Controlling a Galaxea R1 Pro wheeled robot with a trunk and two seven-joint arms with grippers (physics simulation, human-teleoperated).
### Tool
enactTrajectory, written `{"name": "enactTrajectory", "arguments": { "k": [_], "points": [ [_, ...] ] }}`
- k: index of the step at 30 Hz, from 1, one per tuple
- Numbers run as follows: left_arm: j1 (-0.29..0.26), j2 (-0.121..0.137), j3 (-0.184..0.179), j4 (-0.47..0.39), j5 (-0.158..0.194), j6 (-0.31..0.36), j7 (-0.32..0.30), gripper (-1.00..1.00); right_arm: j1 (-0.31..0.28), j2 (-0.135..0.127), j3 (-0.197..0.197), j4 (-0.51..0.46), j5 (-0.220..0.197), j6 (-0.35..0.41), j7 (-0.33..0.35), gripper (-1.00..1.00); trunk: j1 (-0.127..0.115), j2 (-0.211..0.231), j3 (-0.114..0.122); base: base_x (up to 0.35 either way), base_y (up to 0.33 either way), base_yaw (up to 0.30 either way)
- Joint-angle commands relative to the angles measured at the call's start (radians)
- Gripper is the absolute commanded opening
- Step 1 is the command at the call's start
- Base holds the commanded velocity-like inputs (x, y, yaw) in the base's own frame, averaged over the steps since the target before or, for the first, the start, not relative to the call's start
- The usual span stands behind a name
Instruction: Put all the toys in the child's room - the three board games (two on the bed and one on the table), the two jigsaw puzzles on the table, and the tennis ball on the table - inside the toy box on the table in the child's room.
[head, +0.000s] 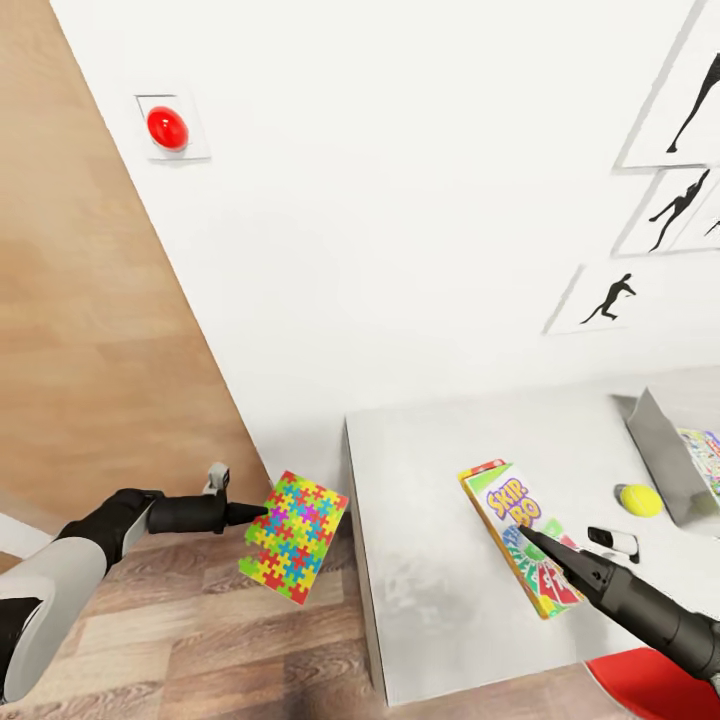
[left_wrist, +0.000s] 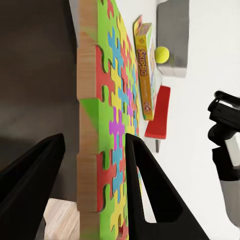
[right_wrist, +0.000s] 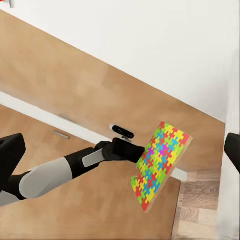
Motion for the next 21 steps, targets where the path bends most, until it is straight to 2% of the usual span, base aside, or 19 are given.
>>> {"name": "enactTrajectory", "arguments": {
  "k": [1,3,5,15,17,21],
  "points": [
    [-0.001,0.0,-0.002,0.0,0.001,0.01,-0.004,-1.0,0.0,0.006,0.0,0.0,0.0,0.006,0.0,1.0,0.0,-0.002,-0.001,-0.136,0.0,0.0],
    [-0.001,0.0,-0.002,0.0,0.001,0.01,-0.004,-1.0,-0.001,0.036,-0.001,0.0,0.013,0.006,0.001,1.0,0.0,-0.002,-0.001,-0.058,0.0,0.0],
    [-0.001,0.001,-0.002,0.0,0.001,0.01,-0.004,-1.0,-0.001,0.043,-0.003,0.001,0.015,0.006,0.001,1.0,0.0,-0.002,-0.001,-0.015,0.0,0.0],
    [-0.001,0.008,-0.001,0.0,0.003,0.009,-0.006,-1.0,-0.001,0.048,-0.002,0.003,0.017,-0.01,-0.001,1.0,0.0,-0.002,0.003,-0.002,0.0,0.0],
    [-0.001,0.018,-0.001,0.0,0.003,0.008,-0.009,-1.0,-0.001,0.047,-0.002,0.003,0.017,-0.048,0.001,1.0,0.0,-0.002,0.006,0.0,0.0,0.0],
    [-0.001,0.035,-0.001,-0.001,0.005,0.007,-0.031,-1.0,-0.001,0.046,-0.002,0.003,0.015,-0.079,0.001,1.0,0.0,-0.002,0.012,0.0,0.0,0.0]
  ]
}}
